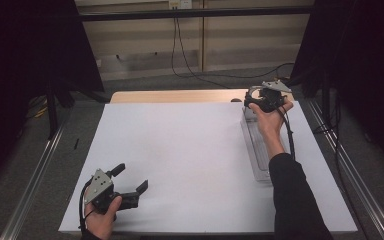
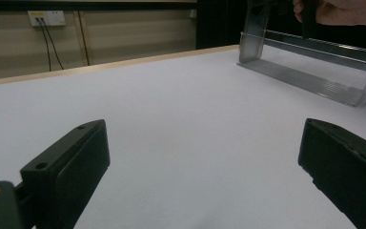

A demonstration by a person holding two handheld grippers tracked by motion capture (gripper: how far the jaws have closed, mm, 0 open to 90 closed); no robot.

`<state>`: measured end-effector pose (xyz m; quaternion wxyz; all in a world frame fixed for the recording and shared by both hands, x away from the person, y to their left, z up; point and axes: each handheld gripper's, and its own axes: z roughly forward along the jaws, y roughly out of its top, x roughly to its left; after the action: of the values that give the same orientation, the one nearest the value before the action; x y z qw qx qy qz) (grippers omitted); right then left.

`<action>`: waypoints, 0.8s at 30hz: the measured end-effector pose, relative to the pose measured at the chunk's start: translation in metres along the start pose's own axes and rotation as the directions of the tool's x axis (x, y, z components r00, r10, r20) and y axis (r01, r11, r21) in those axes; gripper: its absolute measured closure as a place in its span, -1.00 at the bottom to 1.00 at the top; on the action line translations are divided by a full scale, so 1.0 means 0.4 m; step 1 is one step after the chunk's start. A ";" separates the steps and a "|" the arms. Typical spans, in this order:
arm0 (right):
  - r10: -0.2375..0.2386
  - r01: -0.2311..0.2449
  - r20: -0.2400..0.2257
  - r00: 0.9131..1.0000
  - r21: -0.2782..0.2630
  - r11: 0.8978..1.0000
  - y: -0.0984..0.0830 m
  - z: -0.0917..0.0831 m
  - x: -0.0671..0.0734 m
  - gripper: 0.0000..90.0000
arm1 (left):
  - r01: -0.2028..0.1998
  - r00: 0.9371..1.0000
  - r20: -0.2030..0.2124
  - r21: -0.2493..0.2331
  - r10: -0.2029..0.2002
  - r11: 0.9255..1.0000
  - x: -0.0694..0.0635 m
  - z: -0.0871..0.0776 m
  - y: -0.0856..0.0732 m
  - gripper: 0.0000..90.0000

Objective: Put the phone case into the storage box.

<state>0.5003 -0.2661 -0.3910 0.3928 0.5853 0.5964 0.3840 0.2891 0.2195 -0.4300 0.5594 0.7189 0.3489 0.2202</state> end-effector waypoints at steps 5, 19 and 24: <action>0.006 -0.006 -0.021 1.000 0.006 1.000 0.001 0.000 -0.006 -0.75 | -0.002 1.000 0.005 0.000 0.002 1.000 -0.002 0.000 0.000 -0.93; 0.053 -0.052 -0.067 0.996 0.007 0.999 0.003 -0.001 -0.022 -0.97 | -0.003 1.000 -0.001 0.005 0.003 1.000 -0.001 0.000 -0.001 -0.93; 0.062 -0.061 -0.090 0.994 0.014 0.998 0.003 -0.005 -0.022 -0.97 | -0.004 1.000 0.000 0.002 0.004 1.000 -0.002 -0.001 -0.001 -0.93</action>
<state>0.4989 -0.2751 -0.3891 0.3500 0.5878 0.5974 0.4185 0.2883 0.2193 -0.4303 0.5582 0.7201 0.3479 0.2211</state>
